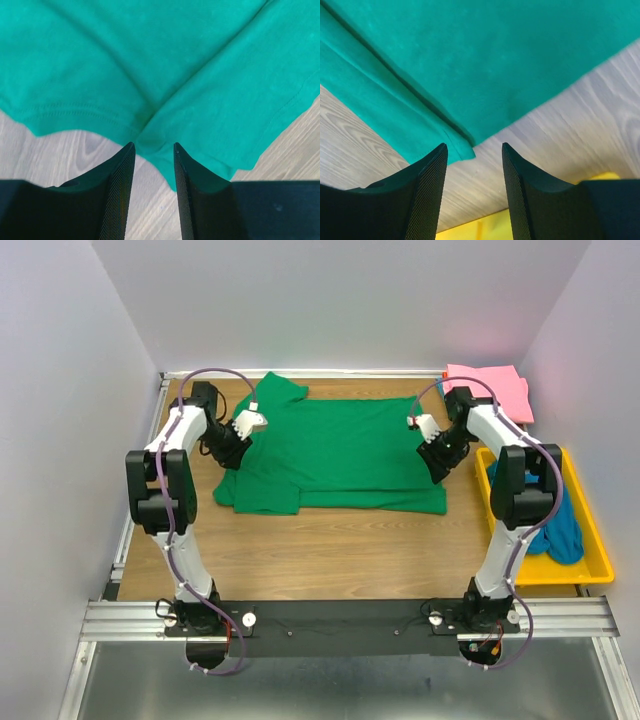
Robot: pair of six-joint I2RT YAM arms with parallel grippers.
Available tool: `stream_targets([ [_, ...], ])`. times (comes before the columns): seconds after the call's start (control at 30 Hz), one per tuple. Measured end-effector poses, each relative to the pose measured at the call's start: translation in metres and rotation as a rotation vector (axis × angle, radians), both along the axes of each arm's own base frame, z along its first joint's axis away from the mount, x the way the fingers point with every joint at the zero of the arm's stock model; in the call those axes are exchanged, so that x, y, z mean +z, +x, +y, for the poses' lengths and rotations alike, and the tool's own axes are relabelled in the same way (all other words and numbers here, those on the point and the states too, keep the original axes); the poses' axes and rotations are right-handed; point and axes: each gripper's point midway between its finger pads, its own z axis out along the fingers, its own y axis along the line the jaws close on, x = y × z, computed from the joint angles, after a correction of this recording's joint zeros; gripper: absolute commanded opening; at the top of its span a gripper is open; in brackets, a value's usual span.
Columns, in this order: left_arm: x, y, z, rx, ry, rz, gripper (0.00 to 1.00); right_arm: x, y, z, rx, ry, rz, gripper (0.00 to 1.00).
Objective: Fold and stack the t-shirts
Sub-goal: Fold the flattened tshirt in 1/3 of the way
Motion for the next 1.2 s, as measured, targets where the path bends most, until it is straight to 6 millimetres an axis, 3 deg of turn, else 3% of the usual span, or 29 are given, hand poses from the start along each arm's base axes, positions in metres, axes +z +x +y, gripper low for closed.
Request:
stream_targets([
  [0.47, -0.011, 0.0, -0.025, -0.061, 0.001, 0.019, 0.45, -0.014, -0.007, 0.011, 0.098, -0.016, 0.049, 0.59],
  [0.67, -0.022, -0.001, -0.023, -0.061, 0.014, 0.042, 0.4, -0.018, -0.008, 0.013, 0.121, -0.028, 0.058, 0.58],
  [0.87, -0.029, -0.008, -0.02, -0.065, 0.026, 0.063, 0.36, -0.021, -0.013, 0.016, 0.142, -0.033, 0.068, 0.5],
  [1.07, -0.031, -0.01, -0.02, -0.066, 0.028, 0.068, 0.36, -0.027, -0.021, 0.015, 0.153, -0.044, 0.094, 0.49],
  [1.2, -0.031, -0.01, -0.02, -0.068, 0.028, 0.067, 0.3, -0.029, -0.024, 0.012, 0.156, -0.058, 0.103, 0.45],
])
